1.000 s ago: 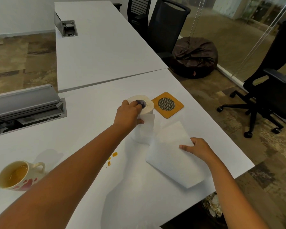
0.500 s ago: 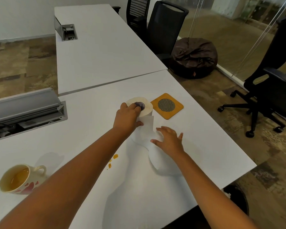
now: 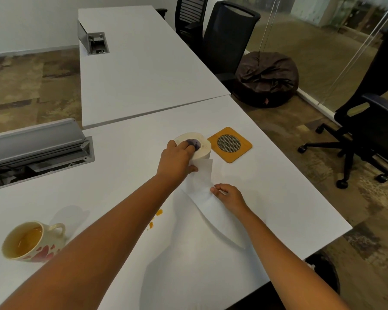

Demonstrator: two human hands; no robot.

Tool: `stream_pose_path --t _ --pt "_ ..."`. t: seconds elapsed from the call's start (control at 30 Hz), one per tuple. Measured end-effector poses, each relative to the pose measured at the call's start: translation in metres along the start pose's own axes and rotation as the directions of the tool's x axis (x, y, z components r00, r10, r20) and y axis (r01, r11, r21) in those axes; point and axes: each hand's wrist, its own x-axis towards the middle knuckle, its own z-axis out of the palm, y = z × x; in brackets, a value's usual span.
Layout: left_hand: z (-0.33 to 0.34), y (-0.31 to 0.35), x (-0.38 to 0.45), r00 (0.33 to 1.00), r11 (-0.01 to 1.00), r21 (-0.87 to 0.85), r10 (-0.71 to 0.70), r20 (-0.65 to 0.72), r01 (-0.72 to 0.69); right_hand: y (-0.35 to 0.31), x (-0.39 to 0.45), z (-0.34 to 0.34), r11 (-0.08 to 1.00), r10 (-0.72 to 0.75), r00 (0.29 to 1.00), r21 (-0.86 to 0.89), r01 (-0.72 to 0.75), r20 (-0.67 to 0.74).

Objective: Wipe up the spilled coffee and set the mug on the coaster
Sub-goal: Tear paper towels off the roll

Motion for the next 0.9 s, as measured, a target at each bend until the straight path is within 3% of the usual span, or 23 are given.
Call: stream_pose_path --t 0.2,0.47,0.77,0.9 --pt "-0.001 0.0 -0.001 1.0 1.0 -0.006 -0.003 0.008 0.003 -0.001 0.0 -0.003 0.993 0.027 0.998 0.112 -0.033 0.059" --pt "-0.001 0.001 0.0 1.0 1.0 -0.01 -0.013 0.012 0.013 -0.017 0.012 -0.005 0.978 -0.045 0.997 0.199 0.057 -0.065" --pt "-0.002 0.001 -0.002 1.0 1.0 -0.009 -0.013 0.013 0.013 -0.002 0.012 -0.002 0.941 0.122 0.991 0.324 -0.101 -0.045" --pt "-0.001 0.001 -0.001 1.0 1.0 -0.006 -0.014 0.003 0.014 0.003 0.012 -0.005 0.933 0.135 0.989 0.345 -0.104 -0.066"
